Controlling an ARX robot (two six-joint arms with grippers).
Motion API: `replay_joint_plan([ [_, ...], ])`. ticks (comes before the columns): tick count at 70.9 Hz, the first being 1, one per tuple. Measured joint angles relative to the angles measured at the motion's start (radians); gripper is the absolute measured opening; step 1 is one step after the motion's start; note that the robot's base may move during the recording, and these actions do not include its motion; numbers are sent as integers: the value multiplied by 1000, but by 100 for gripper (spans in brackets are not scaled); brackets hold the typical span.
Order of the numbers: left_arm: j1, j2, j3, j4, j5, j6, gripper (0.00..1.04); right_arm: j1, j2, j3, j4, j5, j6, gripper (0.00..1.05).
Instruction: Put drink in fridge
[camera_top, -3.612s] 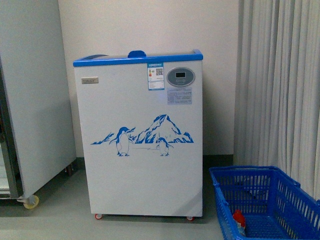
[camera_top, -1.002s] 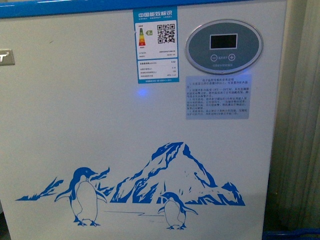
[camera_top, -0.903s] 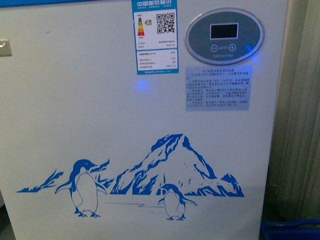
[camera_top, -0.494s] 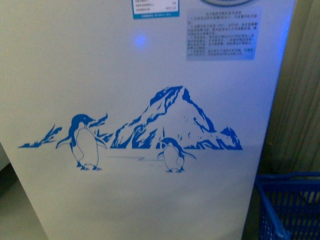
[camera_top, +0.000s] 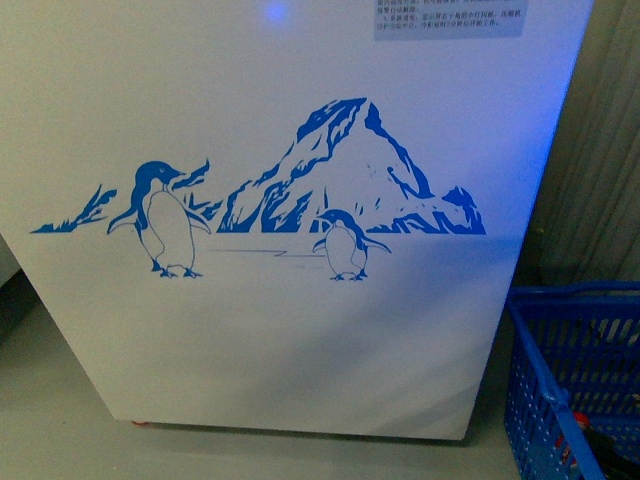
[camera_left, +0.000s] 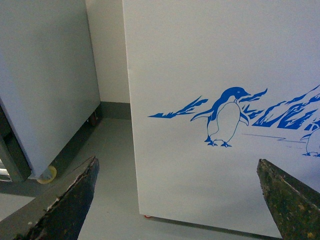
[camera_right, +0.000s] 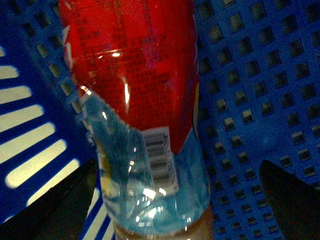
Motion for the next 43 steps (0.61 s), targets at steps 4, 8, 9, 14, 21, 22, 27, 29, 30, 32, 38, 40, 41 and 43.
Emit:
replay_joint_plan([
  [4,0,0,0,0,0,0,97,4,35,44,-16,10,2,97],
  [8,0,0,0,0,0,0,97,6,65,85,-35,18,2,97],
  [9,0,0,0,0,0,0,97,7,70,93,-39,18,2,97],
  [14,0,0,0,0,0,0,97,8,100,133,-58,20,1,97],
  [21,0,0,0,0,0,0,97,11,136,182,-90,31,-12,97],
  [22,0,0,0,0,0,0,97,11,141,188,-93,32,-13,97],
  [27,0,0,0,0,0,0,97,12,164,211,-116,49,-19,97],
  [29,0,0,0,0,0,0,97,11,171,217,-122,53,-21,97],
  [30,0,0,0,0,0,0,97,11,176,220,-128,56,-21,97],
  [32,0,0,0,0,0,0,97,10,179,222,-137,64,-20,94],
  [38,0,0,0,0,0,0,97,5,176,216,-144,61,-35,82],
  [40,0,0,0,0,0,0,97,3,172,210,-141,66,-35,78],
  [41,0,0,0,0,0,0,97,1,170,206,-140,68,-40,77],
  [43,0,0,0,0,0,0,97,-2,165,196,-138,67,-43,73],
])
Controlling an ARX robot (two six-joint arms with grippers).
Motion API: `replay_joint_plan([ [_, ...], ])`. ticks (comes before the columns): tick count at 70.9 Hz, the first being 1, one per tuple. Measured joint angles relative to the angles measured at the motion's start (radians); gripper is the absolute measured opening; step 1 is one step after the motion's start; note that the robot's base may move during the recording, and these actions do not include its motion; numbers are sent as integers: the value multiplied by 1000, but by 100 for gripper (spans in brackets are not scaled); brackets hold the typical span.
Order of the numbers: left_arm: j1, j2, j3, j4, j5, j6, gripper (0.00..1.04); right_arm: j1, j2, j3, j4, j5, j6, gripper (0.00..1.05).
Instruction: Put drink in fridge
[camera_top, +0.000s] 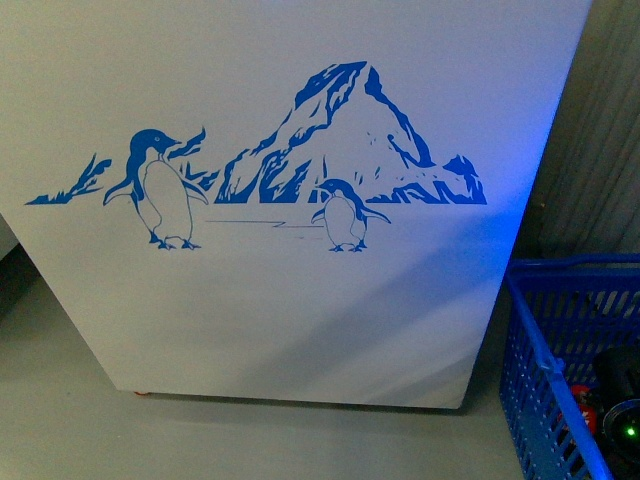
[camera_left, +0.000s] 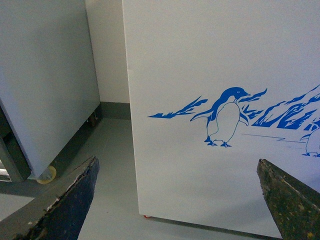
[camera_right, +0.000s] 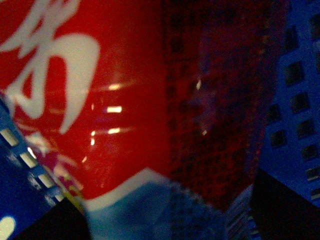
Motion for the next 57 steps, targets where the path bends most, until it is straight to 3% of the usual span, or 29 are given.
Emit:
replay_joint_plan([
  [13,0,0,0,0,0,0,97,-20,-67,-138,56,-20,-29,51],
  [21,0,0,0,0,0,0,97,-31,-159,-259,82,-46,-25,44],
  [42,0,0,0,0,0,0,97,-55,-736,-625,98,-138,-38,40],
  [57,0,0,0,0,0,0,97,-57,-1410,-743,-77,-221,-129,40],
])
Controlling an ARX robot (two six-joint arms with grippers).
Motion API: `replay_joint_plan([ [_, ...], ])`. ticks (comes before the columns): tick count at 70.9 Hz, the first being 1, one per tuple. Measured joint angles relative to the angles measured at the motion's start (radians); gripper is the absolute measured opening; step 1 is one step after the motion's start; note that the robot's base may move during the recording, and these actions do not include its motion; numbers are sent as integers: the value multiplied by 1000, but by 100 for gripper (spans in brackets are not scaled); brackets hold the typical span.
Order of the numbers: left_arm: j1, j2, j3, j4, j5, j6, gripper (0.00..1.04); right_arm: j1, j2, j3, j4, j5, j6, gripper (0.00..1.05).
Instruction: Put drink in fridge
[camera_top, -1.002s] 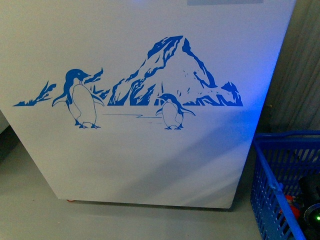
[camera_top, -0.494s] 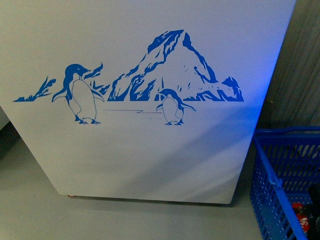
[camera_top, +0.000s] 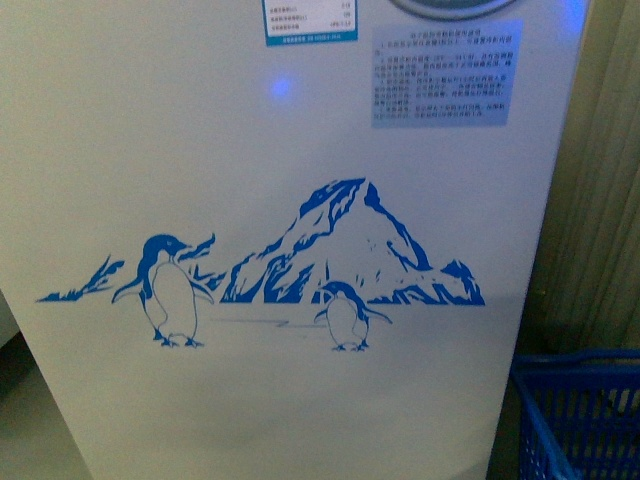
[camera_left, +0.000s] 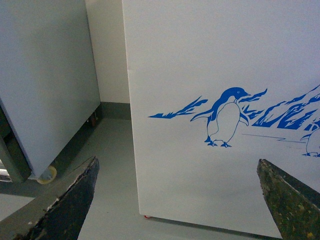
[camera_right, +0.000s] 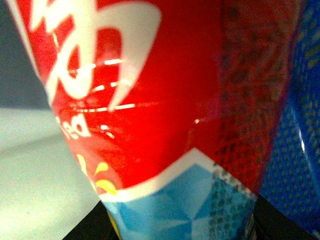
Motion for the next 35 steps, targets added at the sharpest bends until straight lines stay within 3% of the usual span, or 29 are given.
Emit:
replay_joint_plan([
  [18,0,0,0,0,0,0,97,116,-529,105,-145,-1,-36,40],
  [35,0,0,0,0,0,0,97,293,-797,102,-201,141,-63,40],
])
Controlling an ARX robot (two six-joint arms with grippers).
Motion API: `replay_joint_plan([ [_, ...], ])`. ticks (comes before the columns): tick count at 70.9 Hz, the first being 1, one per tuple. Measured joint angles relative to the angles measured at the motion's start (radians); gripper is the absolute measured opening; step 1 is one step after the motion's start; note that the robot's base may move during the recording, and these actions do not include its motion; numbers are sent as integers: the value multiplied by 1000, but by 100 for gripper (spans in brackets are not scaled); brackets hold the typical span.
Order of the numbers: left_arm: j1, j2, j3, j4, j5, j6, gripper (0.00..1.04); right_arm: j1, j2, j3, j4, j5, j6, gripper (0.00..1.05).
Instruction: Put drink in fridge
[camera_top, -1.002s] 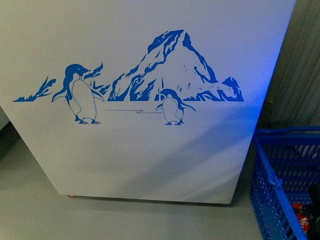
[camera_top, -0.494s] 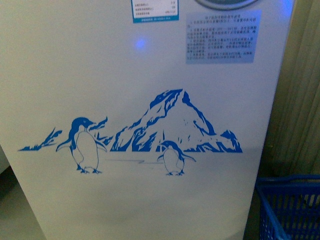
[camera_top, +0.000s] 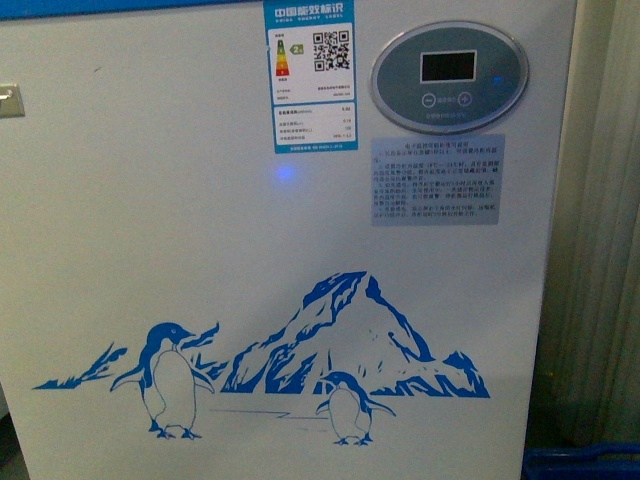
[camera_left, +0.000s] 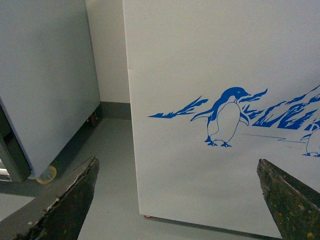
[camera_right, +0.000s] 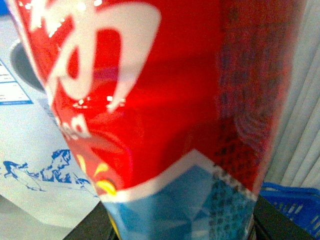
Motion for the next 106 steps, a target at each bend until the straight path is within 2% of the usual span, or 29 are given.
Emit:
replay_joint_plan([
  [17,0,0,0,0,0,0,97,124,-219,-40,-53,176,-3,40],
  [24,0,0,0,0,0,0,97,134,-258,-58,-53,195,-3,40],
  [106,0,0,0,0,0,0,97,138,-262,-73,-53,194,-3,40],
])
